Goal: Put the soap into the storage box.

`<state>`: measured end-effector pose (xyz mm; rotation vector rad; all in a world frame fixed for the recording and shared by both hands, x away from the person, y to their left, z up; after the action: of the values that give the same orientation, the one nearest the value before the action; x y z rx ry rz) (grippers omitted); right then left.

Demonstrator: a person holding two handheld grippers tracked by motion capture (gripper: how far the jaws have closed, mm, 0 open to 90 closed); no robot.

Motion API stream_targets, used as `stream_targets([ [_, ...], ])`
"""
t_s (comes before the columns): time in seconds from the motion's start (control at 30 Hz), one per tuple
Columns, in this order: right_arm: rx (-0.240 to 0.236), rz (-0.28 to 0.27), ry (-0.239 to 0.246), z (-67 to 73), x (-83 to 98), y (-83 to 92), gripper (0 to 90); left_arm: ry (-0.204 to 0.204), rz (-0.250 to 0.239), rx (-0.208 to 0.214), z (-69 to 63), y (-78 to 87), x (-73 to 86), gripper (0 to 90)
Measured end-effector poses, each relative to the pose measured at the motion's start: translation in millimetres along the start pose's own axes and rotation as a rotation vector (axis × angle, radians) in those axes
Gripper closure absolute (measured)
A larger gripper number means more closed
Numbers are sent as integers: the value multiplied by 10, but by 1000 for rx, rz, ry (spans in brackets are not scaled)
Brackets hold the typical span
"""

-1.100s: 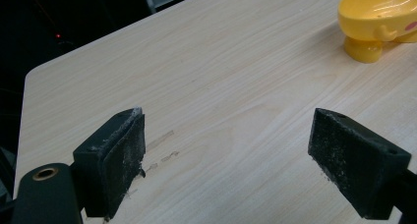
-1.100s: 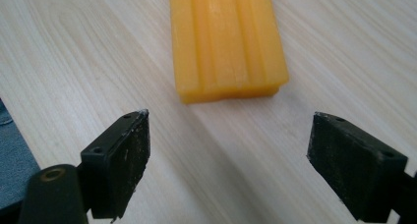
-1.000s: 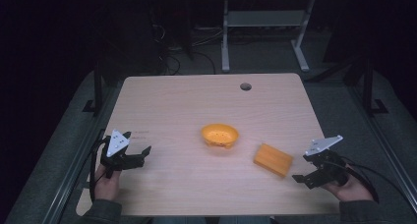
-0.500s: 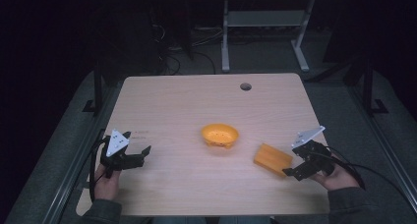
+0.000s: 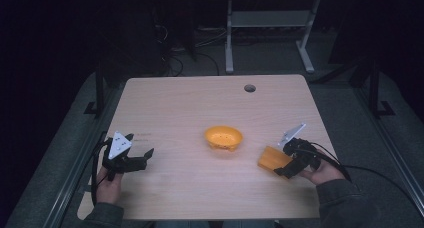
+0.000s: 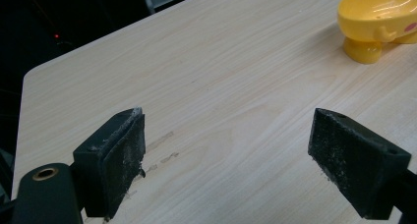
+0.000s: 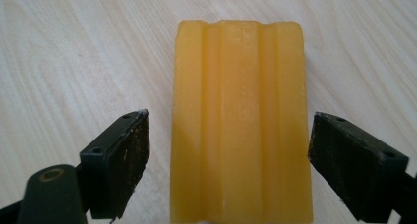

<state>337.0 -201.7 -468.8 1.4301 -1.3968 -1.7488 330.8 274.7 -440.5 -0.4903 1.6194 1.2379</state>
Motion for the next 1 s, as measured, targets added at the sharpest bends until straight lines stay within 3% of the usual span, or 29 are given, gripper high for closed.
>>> stream_targets([
  [0.63,-26,98,10,-69,-50,-252,161,1,-6,4,-5,2,-6,134],
  [1.0,-34,113,18,-71,-62,-319,195,0,-6,5,-6,4,-9,134],
])
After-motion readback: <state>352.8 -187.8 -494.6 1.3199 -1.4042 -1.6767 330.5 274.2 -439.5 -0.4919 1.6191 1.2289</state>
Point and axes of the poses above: each handheld gripper's, and its own axes: y roughly backward along the jaws, x roughly out of its underside, z roughly to its left, the point moved 5 cm from there along -y, roughly forward along the jaws, and after that the axes turned 11 degrees about y, right-handed, at the moved point
